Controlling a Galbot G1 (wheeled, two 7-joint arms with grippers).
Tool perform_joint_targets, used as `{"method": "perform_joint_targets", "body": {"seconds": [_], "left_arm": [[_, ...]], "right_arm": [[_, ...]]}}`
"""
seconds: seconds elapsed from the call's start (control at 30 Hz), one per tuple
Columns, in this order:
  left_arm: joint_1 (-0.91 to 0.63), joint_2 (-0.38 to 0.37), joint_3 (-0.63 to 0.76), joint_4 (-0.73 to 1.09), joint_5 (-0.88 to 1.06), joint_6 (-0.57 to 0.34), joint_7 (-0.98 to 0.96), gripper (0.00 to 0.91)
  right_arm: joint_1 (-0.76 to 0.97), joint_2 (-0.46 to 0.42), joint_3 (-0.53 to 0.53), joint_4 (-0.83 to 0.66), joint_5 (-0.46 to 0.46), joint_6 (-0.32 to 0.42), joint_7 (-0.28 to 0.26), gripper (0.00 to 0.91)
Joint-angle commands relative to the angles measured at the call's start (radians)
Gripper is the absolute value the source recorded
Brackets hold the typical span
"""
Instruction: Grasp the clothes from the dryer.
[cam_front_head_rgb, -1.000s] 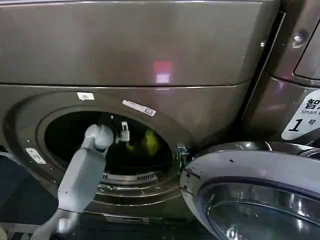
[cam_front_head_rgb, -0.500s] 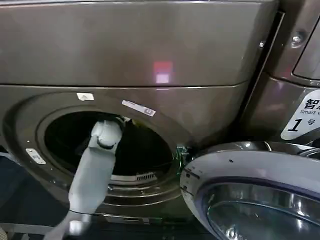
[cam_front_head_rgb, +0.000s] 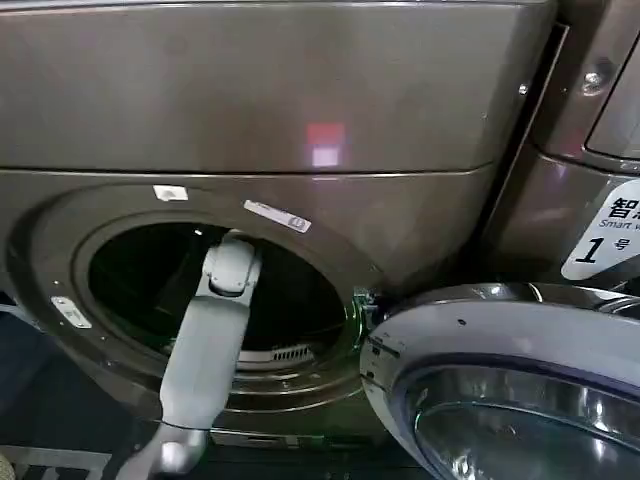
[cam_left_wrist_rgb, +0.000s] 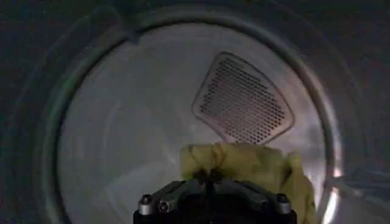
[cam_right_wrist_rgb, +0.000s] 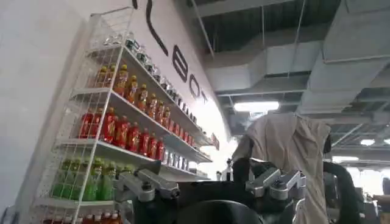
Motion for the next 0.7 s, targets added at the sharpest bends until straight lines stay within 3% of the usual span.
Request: {"method": "perform_joint_targets", "body": {"seconds": [0.03,0.7], "left_arm": [[0.002,-0.009,0.005,0.005,-0.089,-0.001,-0.082,0.000],[0.001,0.009,0.006,0.011,-0.100,0.006,-0.049,0.000]], "right_arm": [[0.000,0.000,0.001,0.002,0.008,0.002,0.002,0.907],[0.010,-0.011,0.021,0.019,-0.014,-0.058,-0.014,0.907]]}}
